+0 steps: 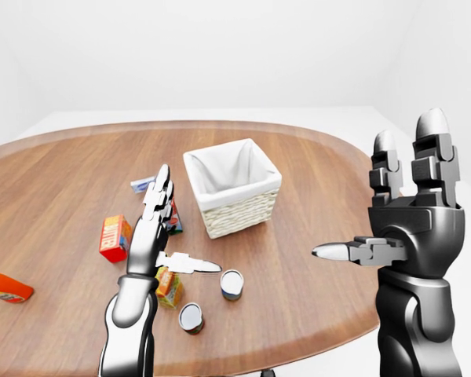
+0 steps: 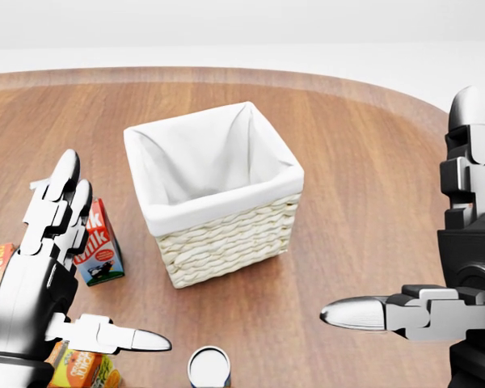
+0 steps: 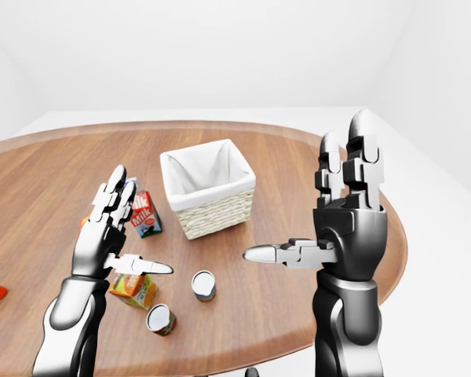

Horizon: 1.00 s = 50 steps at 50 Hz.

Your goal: Pick up the orange juice, and put it in the basket.

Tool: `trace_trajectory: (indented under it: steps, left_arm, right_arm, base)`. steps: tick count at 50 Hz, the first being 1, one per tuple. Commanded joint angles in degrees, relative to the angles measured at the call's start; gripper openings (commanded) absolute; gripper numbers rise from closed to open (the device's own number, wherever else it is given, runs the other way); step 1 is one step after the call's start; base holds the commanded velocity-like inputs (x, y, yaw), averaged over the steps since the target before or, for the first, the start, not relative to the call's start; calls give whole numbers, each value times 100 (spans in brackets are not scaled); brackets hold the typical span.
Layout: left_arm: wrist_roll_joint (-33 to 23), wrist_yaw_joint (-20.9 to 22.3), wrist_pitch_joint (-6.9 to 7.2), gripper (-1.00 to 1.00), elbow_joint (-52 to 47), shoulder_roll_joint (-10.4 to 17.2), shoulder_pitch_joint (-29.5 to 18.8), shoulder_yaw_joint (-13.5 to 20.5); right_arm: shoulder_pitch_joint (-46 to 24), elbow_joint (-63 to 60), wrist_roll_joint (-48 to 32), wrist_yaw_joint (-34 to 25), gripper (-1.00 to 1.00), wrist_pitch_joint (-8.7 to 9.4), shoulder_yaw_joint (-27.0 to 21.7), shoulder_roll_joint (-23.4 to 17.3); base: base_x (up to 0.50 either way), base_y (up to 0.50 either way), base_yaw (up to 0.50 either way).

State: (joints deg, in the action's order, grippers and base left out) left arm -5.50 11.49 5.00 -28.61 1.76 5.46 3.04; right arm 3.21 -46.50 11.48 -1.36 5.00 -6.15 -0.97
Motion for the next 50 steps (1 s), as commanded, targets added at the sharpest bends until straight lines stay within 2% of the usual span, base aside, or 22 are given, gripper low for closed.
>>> trace_trajectory:
  steps: [1, 25, 33, 37, 40, 42, 46, 47, 48, 49, 50]
  left_arm:
    - [-3, -7, 0, 100, 21, -2, -1, 4]
    - [12, -14, 0, 100, -9, -5, 18, 4]
    - [-427, -15, 0, 100, 186, 73, -71, -18]
    - [-400, 597, 0, 100, -382, 223, -186, 19]
    - [-313, 1160, 0, 100, -860, 353, -295, 181]
    - [-631, 1453, 0, 100, -1205, 547, -592, 377]
    - [-854, 2063, 0, 100, -1571, 826, -1072, 753]
    - [-877, 2099, 0, 100, -1575, 806, -1087, 770]
    - [-404, 2648, 0, 100, -1850, 965, -1221, 993]
    - [-322, 2833, 0, 100, -1972, 1129, -1431, 1184]
    - [-375, 2851, 0, 100, -1942, 1216, -1504, 1234]
  right_arm:
    - [23, 41, -40, -17, 100, 0, 26, 13]
    - [97, 74, -148, -54, 100, 0, 78, 25]
    - [111, 73, -125, -75, 100, 0, 58, 35]
    - [103, 64, -98, -65, 100, 0, 31, 33]
    - [101, 88, -46, -73, 100, 0, -27, 29]
    - [116, 179, -39, -89, 100, 0, -44, 31]
    - [140, 180, -39, -85, 100, 0, -29, 34]
    - [140, 180, -39, -84, 100, 0, -28, 34]
    - [118, 146, -46, -69, 100, 0, -17, 26]
    - [77, 53, -18, -47, 100, 0, -36, 13]
    - [56, 18, -13, -35, 100, 0, -46, 7]
  base:
    - [44, -9, 0]
    - [43, -1, 0]
    - [3, 0, 0]
    - [0, 0, 0]
    - [0, 0, 0]
    - [0, 0, 0]
    - [0, 0, 0]
    - [0, 0, 0]
    - [0, 0, 0]
    - [0, 0, 0]
    - [0, 0, 0]
